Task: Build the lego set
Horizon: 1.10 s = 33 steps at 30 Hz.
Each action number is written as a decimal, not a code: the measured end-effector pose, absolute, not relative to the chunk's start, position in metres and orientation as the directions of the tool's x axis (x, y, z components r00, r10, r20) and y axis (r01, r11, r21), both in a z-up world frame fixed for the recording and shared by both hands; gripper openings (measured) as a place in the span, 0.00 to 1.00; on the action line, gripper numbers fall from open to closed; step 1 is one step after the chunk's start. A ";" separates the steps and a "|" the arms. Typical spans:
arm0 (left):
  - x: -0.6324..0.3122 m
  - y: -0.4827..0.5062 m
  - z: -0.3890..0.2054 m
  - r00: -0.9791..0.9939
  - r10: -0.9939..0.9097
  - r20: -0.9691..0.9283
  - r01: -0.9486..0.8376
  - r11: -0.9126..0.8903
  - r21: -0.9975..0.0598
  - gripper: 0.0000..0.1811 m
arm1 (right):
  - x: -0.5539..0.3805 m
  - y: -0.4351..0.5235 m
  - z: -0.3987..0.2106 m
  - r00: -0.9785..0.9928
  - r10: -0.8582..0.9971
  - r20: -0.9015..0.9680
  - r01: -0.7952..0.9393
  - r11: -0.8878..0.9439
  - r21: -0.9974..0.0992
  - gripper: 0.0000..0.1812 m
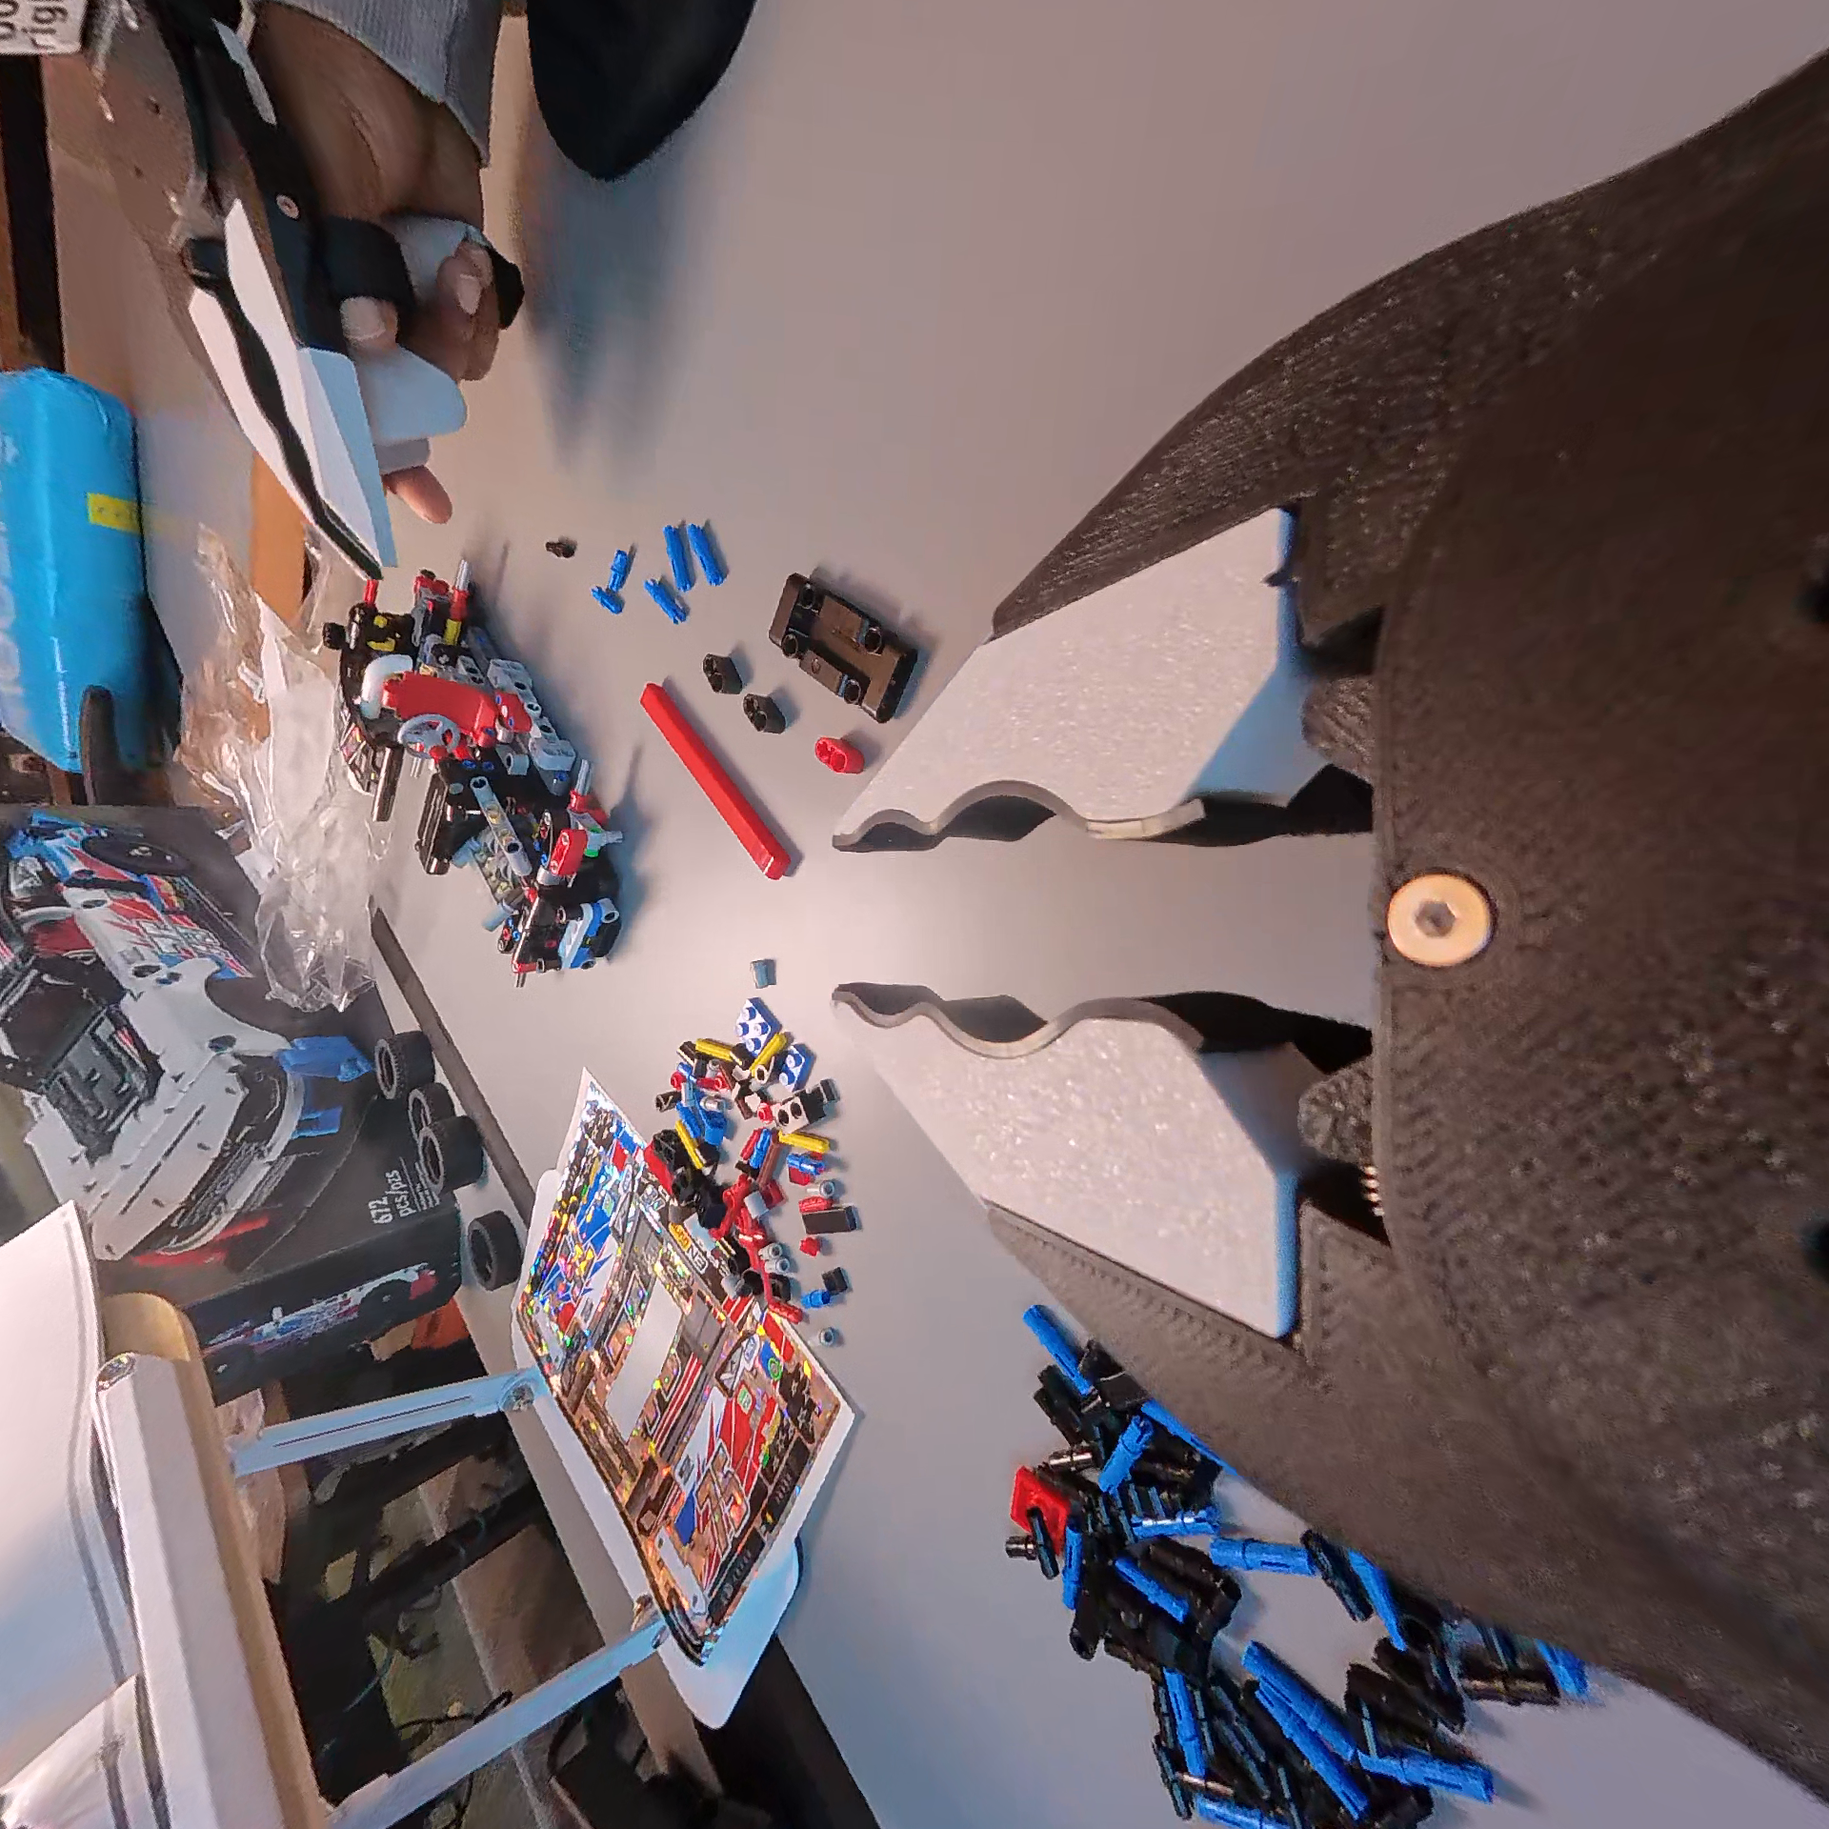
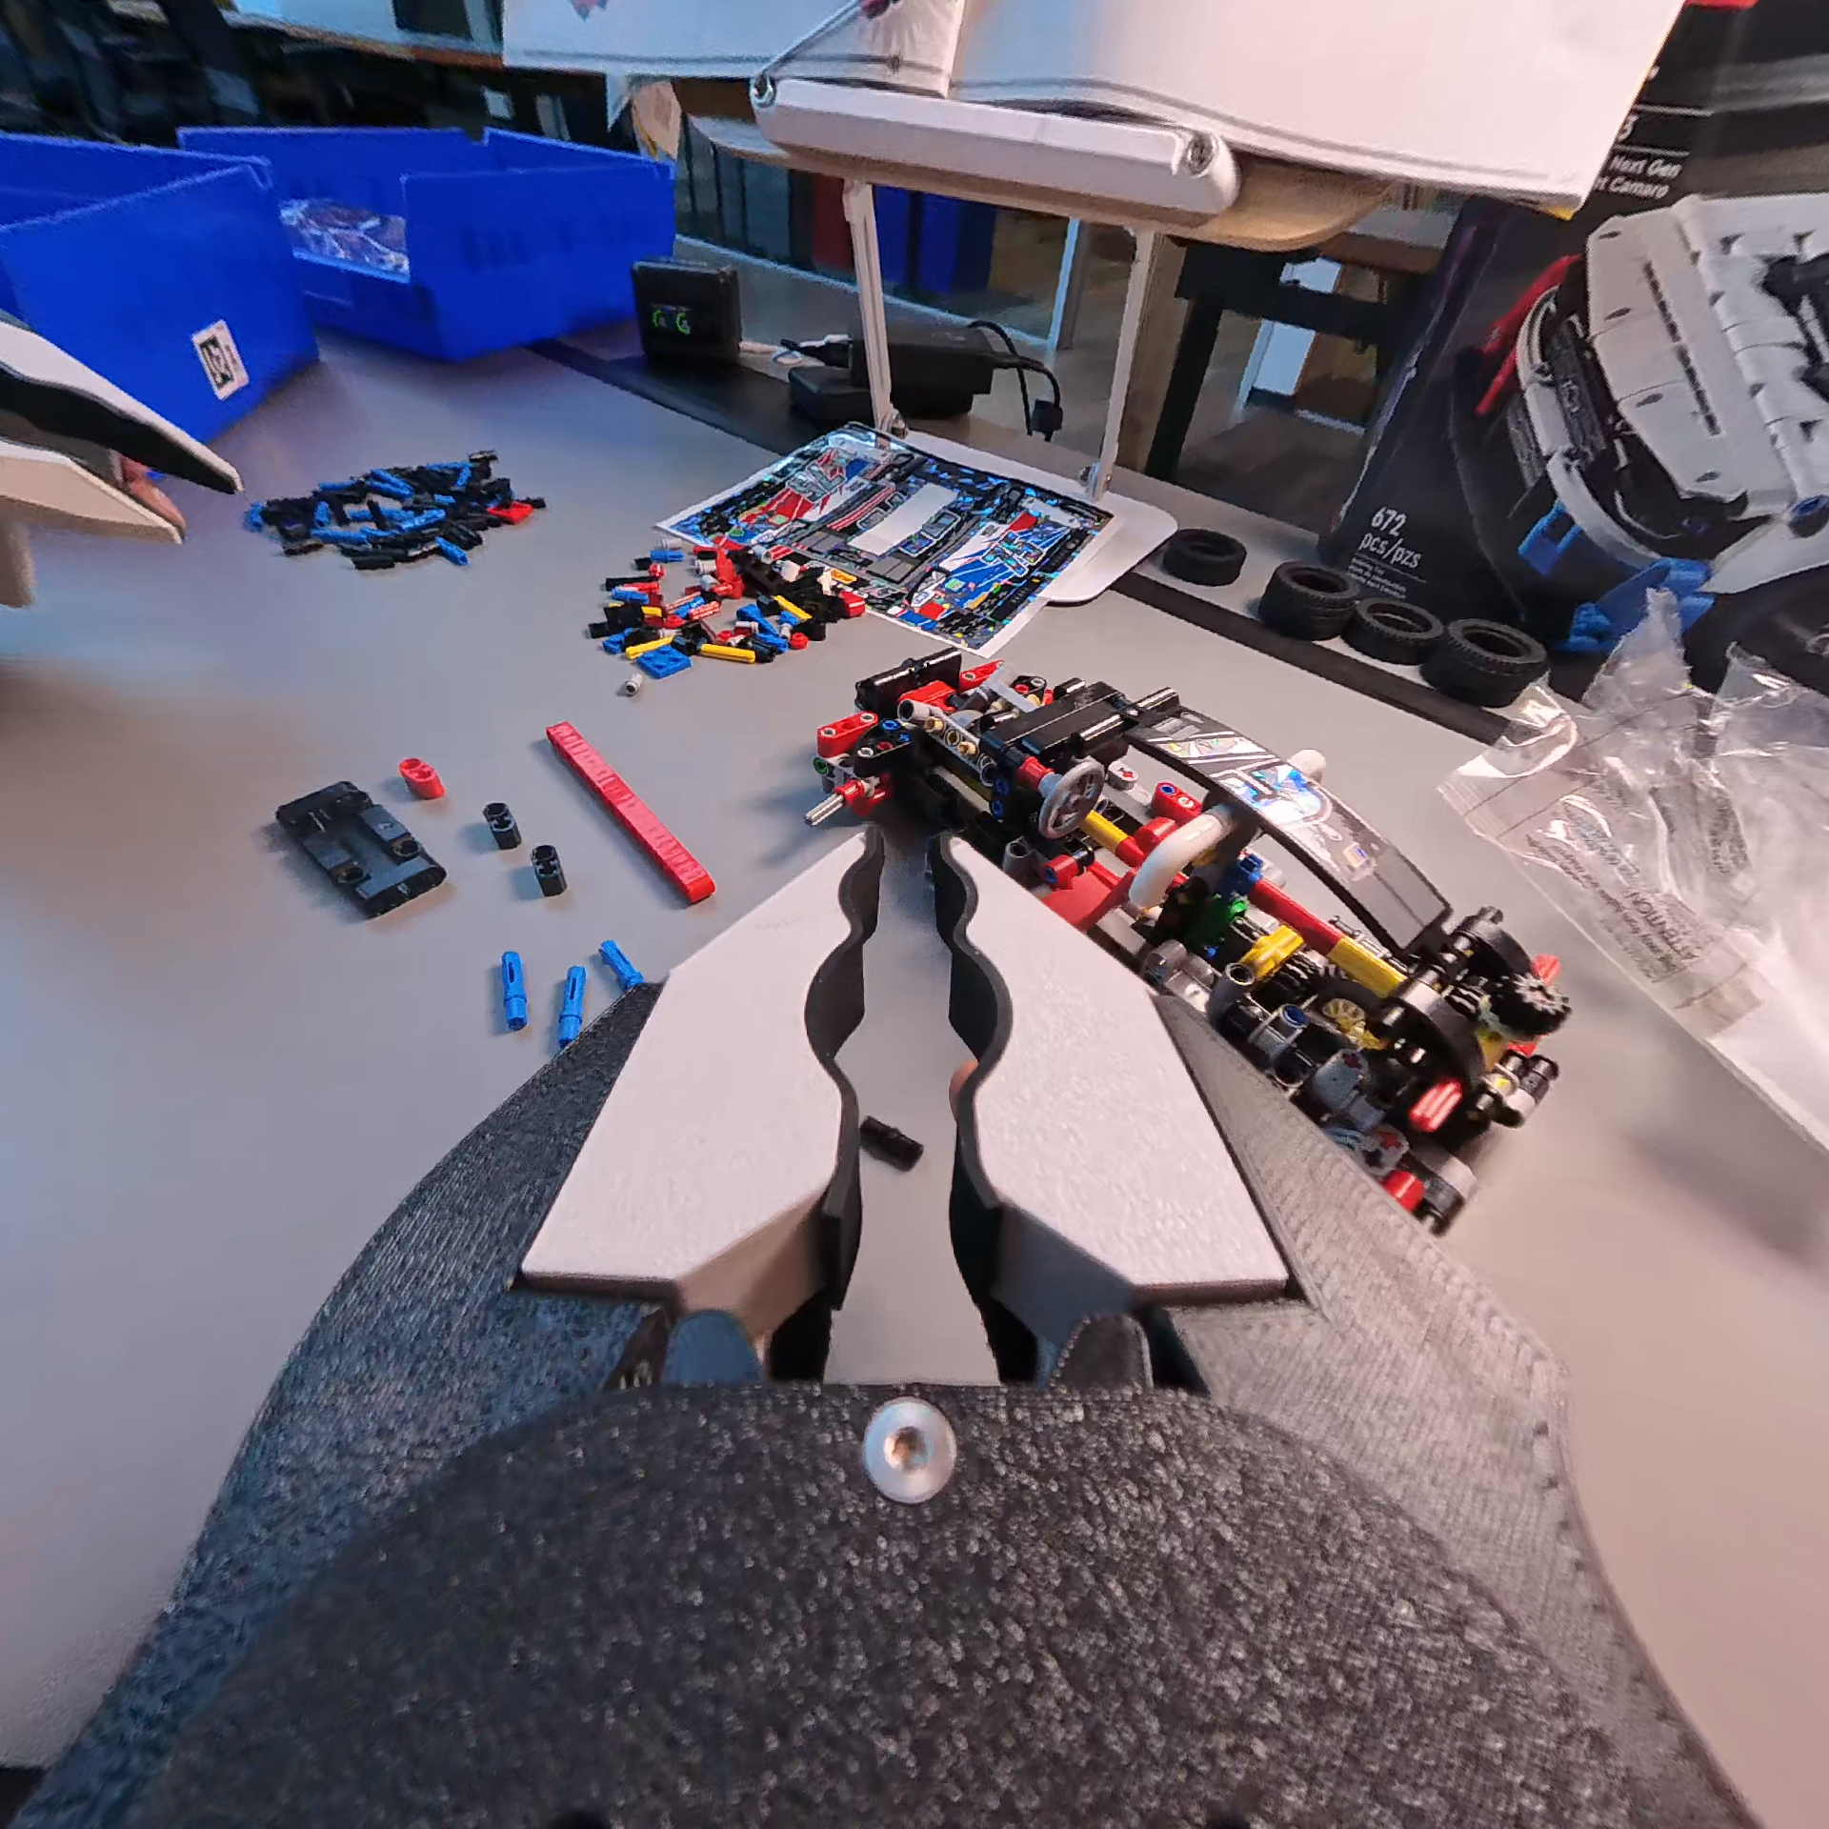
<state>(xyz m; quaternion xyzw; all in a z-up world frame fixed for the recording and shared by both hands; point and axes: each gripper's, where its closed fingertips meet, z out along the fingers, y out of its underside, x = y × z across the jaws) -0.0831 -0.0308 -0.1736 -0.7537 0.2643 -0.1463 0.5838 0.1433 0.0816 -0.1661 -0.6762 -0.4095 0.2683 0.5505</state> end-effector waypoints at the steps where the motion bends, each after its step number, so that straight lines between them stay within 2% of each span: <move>1: -0.084 -0.030 -0.174 0.820 -0.569 -0.070 -0.213 -0.189 -0.959 0.14 | 0.142 0.082 -0.168 0.518 0.850 0.093 0.267 -0.057 -0.962 0.05; 8: -0.094 -0.026 -0.174 0.835 -0.549 -0.024 -0.169 -0.215 -0.962 0.15 | 0.139 0.082 -0.176 0.504 0.852 0.142 0.318 -0.030 -0.948 0.05; 16: -0.088 -0.029 -0.178 0.816 -0.575 -0.061 -0.221 -0.213 -0.952 0.14 | 0.134 0.077 -0.175 0.492 0.861 0.134 0.306 -0.027 -0.952 0.05; 25: -0.070 -0.035 -0.194 0.758 -0.645 -0.096 -0.314 -0.232 -0.921 0.13 | 0.105 0.053 -0.187 0.359 0.913 0.192 0.393 0.038 -0.919 0.05; 33: -0.073 -0.035 -0.193 0.766 -0.637 -0.081 -0.295 -0.237 -0.926 0.13 | 0.101 0.049 -0.191 0.338 0.917 0.214 0.426 0.054 -0.903 0.04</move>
